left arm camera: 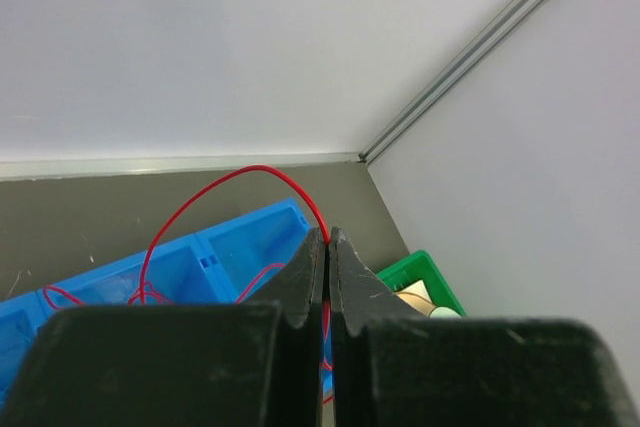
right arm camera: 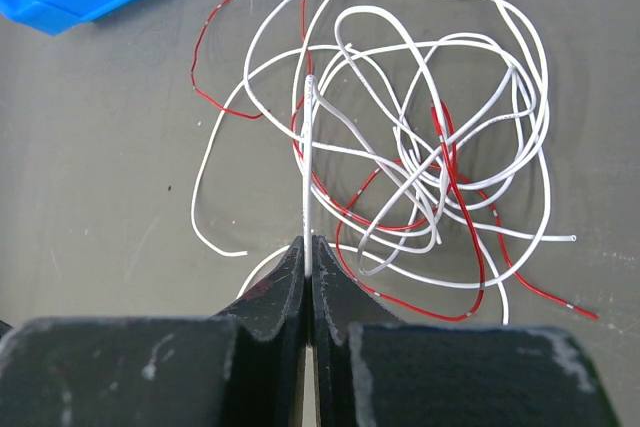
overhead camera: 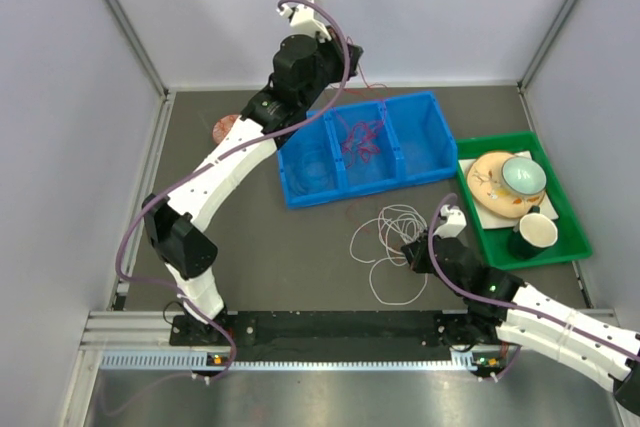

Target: Untangle the cables

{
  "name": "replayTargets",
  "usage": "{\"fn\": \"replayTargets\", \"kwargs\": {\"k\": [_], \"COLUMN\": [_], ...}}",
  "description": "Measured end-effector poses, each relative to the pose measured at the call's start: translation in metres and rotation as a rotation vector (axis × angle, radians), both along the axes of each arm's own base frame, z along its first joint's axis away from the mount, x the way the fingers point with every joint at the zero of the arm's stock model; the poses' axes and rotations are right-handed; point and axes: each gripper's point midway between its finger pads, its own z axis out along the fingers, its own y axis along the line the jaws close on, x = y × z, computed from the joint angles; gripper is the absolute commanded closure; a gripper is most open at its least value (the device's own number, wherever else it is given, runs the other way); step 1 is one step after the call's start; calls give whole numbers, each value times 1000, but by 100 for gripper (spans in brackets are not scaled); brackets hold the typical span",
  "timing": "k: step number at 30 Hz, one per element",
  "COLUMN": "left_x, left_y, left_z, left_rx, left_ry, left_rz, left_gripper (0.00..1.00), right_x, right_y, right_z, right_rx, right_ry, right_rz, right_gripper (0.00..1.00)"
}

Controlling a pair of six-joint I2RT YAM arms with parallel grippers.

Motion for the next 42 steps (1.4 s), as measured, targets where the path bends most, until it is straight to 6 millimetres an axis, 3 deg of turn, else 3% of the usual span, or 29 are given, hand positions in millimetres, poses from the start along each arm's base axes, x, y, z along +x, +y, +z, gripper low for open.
{"fn": "replayTargets", "kwargs": {"k": [14,24,29,30,34,38,42], "left_x": [3,22,37,39,46,44,39], "left_y": [-3,-15,-25,-26,-31,-30,-29], "left_z": [-41,-106,-160,-171,-214,-235,-218], "left_rx": [17,76,132,143,187,207,204], "left_ry": [52,130,205,220,285,336,315], "left_rz": [1,5,5,6,-14,-38,-71], "left_gripper": [100,100,100,91,31,9,4], "right_x": [0,0,0,0,-1,-1,-1], "right_y": [0,0,0,0,0,1,1], "right_z": [-1,-1,-1,-1,-1,0,0], "right_rx": [-3,-3,-2,-2,-1,3,4], "right_ry": [3,3,3,2,4,1,3], "right_rz": [1,1,2,2,4,5,7], "right_gripper": [100,100,100,100,100,100,100]}}
